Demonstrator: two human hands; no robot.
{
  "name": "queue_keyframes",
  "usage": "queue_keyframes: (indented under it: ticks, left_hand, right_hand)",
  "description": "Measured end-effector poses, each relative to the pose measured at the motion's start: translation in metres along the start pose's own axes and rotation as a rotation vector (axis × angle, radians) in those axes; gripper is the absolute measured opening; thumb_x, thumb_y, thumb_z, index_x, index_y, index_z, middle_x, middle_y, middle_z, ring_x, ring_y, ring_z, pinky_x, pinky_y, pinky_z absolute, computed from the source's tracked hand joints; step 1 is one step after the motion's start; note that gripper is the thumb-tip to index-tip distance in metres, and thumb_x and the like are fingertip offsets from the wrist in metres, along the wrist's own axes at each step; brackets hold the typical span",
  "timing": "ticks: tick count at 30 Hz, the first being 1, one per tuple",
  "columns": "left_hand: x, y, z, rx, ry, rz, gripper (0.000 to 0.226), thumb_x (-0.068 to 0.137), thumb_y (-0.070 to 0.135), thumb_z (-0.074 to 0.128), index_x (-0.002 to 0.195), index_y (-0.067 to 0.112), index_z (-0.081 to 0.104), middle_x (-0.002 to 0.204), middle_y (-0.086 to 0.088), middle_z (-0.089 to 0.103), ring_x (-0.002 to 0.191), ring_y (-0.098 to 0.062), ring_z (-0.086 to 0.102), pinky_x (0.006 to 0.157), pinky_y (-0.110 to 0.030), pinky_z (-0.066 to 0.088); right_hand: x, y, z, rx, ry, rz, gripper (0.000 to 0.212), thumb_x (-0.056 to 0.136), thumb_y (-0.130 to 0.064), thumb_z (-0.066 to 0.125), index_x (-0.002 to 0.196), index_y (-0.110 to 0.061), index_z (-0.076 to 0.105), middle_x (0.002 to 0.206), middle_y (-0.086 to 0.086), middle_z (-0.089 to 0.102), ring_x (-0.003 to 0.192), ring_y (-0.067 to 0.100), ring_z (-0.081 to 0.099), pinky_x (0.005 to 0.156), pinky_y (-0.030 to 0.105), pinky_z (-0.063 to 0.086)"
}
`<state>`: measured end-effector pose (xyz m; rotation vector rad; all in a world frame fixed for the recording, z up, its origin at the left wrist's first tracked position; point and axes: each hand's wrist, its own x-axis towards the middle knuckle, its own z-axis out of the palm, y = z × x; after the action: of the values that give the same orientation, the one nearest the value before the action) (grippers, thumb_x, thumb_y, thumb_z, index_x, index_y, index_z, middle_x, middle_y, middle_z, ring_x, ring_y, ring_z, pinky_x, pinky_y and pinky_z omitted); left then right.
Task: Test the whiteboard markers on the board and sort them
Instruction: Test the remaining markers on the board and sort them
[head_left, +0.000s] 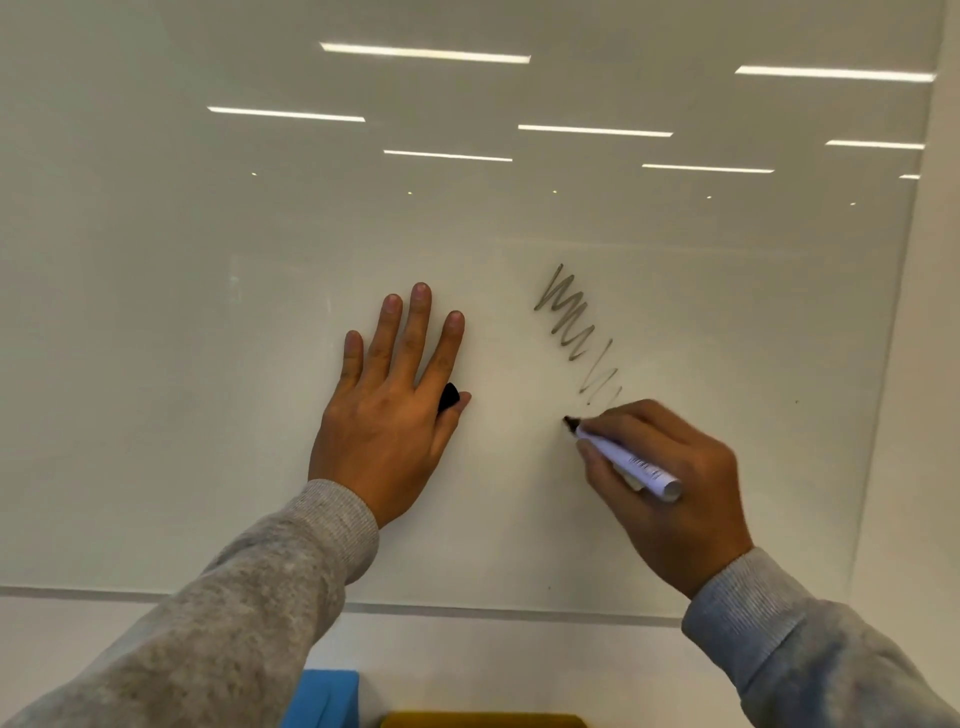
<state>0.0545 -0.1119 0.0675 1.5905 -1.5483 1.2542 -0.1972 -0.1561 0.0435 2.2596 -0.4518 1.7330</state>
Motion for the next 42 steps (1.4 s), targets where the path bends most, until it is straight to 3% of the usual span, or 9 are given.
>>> queue_keyframes:
  ticks: [4,8,12,15,19,25,29,36,42]
  left_hand:
    - [-0.001,0.0,-0.003,-0.016,-0.02,-0.008,0.069,0.105,0.047,0.033,0.16,0.02,0.003,0.167,-0.01,-0.009,0.154,-0.031,-0.004,0.121,-0.056,0.022]
    - [-0.002,0.001,-0.006,-0.025,-0.037,-0.007,0.069,0.104,0.047,0.034,0.16,0.019,0.004,0.167,-0.01,-0.008,0.154,-0.031,-0.002,0.12,-0.056,0.023]
    - [-0.001,0.001,-0.007,-0.024,-0.058,-0.005,0.07,0.104,0.047,0.034,0.16,0.019,0.002,0.167,-0.01,-0.01,0.154,-0.031,-0.004,0.12,-0.057,0.023]
    - [-0.002,0.001,-0.008,-0.025,-0.064,-0.01,0.07,0.104,0.047,0.033,0.16,0.02,0.001,0.167,-0.009,-0.011,0.154,-0.031,-0.005,0.121,-0.056,0.022]
    - [-0.002,0.002,-0.009,-0.032,-0.077,-0.014,0.071,0.104,0.047,0.034,0.16,0.021,0.0,0.167,-0.008,-0.012,0.154,-0.03,-0.005,0.121,-0.056,0.022]
    - [-0.003,0.002,-0.011,-0.053,-0.089,-0.017,0.07,0.103,0.045,0.038,0.16,0.021,0.005,0.167,-0.008,-0.009,0.154,-0.031,-0.003,0.119,-0.057,0.024]
    - [-0.005,0.002,-0.012,-0.055,-0.098,-0.024,0.07,0.103,0.044,0.037,0.16,0.021,0.005,0.167,-0.007,-0.01,0.154,-0.031,-0.003,0.119,-0.056,0.024]
    - [-0.014,0.005,-0.015,-0.062,-0.145,-0.021,0.07,0.102,0.045,0.038,0.16,0.023,0.006,0.167,-0.006,-0.012,0.154,-0.029,-0.006,0.117,-0.053,0.027]
    - [-0.025,0.002,-0.021,-0.07,-0.19,0.004,0.07,0.102,0.045,0.04,0.16,0.025,0.007,0.167,-0.004,-0.012,0.154,-0.027,-0.005,0.111,-0.05,0.033]
  right_hand:
    - [-0.013,-0.002,0.002,-0.037,-0.116,-0.055,0.018,0.089,-0.02,0.07,0.102,-0.01,0.076,0.094,0.001,0.069,0.077,0.015,0.067,0.07,0.024,0.058]
    - [-0.015,0.006,-0.012,-0.018,-0.009,0.062,0.019,0.087,-0.019,0.074,0.102,-0.009,0.075,0.095,0.001,0.07,0.078,0.011,0.066,0.076,0.01,0.054]
    - [-0.027,0.007,-0.013,-0.061,-0.13,0.022,0.021,0.088,-0.025,0.07,0.103,-0.011,0.075,0.095,-0.001,0.069,0.076,0.013,0.066,0.072,0.016,0.057]
    - [-0.029,0.01,-0.018,-0.019,-0.055,0.087,0.021,0.086,-0.021,0.071,0.102,-0.008,0.075,0.095,-0.003,0.069,0.078,0.01,0.065,0.076,0.009,0.053]
    - [-0.041,0.002,-0.013,-0.047,-0.228,0.059,0.028,0.092,-0.034,0.061,0.103,-0.013,0.075,0.094,-0.001,0.07,0.075,0.016,0.068,0.07,0.012,0.053]
    - [-0.037,0.007,-0.02,-0.025,-0.139,0.129,0.018,0.088,-0.022,0.072,0.104,-0.013,0.075,0.095,-0.005,0.069,0.078,0.01,0.065,0.074,0.009,0.053]
    - [-0.03,0.006,-0.022,-0.001,-0.265,0.129,0.01,0.091,-0.023,0.071,0.1,-0.02,0.075,0.092,-0.01,0.067,0.079,0.008,0.065,0.07,0.022,0.057]
    - [-0.012,-0.018,-0.034,0.26,-0.109,0.531,0.008,0.083,-0.023,0.08,0.086,-0.026,0.073,0.077,-0.014,0.071,0.075,0.007,0.067,0.06,0.015,0.053]
    - [-0.009,-0.035,-0.036,0.418,-0.073,0.719,0.031,0.075,-0.021,0.087,0.092,-0.024,0.061,0.076,0.002,0.072,0.064,0.023,0.07,0.059,0.036,0.06]
